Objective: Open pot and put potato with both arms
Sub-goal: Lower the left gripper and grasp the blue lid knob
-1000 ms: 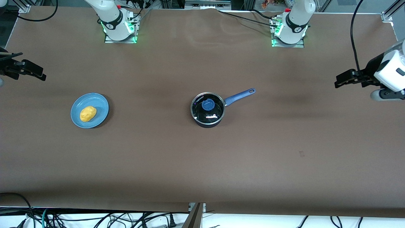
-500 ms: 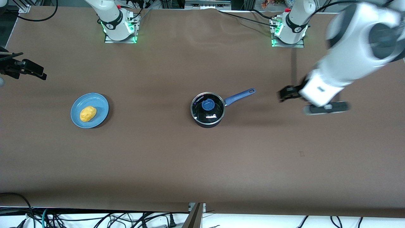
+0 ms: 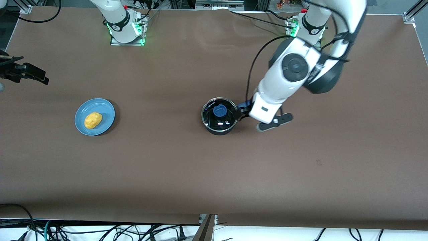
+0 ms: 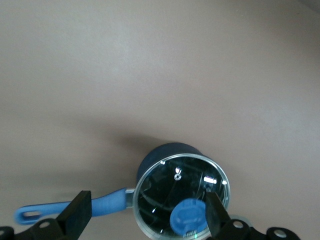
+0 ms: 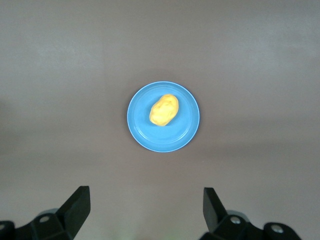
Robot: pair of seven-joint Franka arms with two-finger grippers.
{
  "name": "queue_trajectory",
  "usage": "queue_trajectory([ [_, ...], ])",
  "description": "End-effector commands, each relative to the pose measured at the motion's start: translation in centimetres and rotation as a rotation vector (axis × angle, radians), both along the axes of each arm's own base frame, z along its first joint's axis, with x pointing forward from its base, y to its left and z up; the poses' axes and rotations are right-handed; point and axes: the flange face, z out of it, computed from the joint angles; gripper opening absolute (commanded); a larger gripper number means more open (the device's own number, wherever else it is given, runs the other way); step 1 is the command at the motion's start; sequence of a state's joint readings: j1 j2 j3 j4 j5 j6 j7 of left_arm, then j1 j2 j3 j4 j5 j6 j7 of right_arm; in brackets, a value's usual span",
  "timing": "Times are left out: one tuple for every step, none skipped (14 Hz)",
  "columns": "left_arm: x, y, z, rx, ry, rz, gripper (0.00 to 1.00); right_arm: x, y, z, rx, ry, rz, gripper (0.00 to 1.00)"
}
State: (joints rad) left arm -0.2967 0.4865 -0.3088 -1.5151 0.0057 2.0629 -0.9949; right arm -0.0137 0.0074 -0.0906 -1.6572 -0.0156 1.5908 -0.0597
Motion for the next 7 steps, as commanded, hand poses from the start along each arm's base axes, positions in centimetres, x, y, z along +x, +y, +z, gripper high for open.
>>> queue_trajectory([
  [-0.9, -4.8, -3.6, 0.061, -0.033, 0.054, 1.00, 0.2, -0.2, -0.4, -0.003, 0.018, -0.009, 1.00],
  [-1.5, -6.2, -4.8, 0.067, -0.037, 0.058, 1.00, 0.3, -0.1, -0.5, -0.001, 0.021, -0.008, 1.00],
  [-2.0, -7.6, -5.8, 0.073, -0.034, 0.053, 1.00, 0.3, 0.1, -0.5, -0.001, 0.021, -0.005, 1.00],
  [-2.0, -8.5, -6.3, 0.069, -0.031, 0.062, 1.00, 0.4, 0.2, -0.5, -0.001, 0.018, -0.002, 1.00],
  [-2.6, -9.8, -7.2, 0.080, -0.033, 0.060, 1.00, 0.5, 0.2, -0.7, -0.001, 0.021, -0.001, 1.00],
  [-3.1, -10.6, -7.7, 0.103, -0.053, 0.044, 1.00, 0.5, 0.3, -0.6, 0.000, 0.021, -0.002, 1.00],
  [-3.1, -10.6, -8.3, 0.127, -0.067, 0.031, 1.00, 0.4, 0.3, -0.7, 0.001, 0.024, -0.003, 1.00],
])
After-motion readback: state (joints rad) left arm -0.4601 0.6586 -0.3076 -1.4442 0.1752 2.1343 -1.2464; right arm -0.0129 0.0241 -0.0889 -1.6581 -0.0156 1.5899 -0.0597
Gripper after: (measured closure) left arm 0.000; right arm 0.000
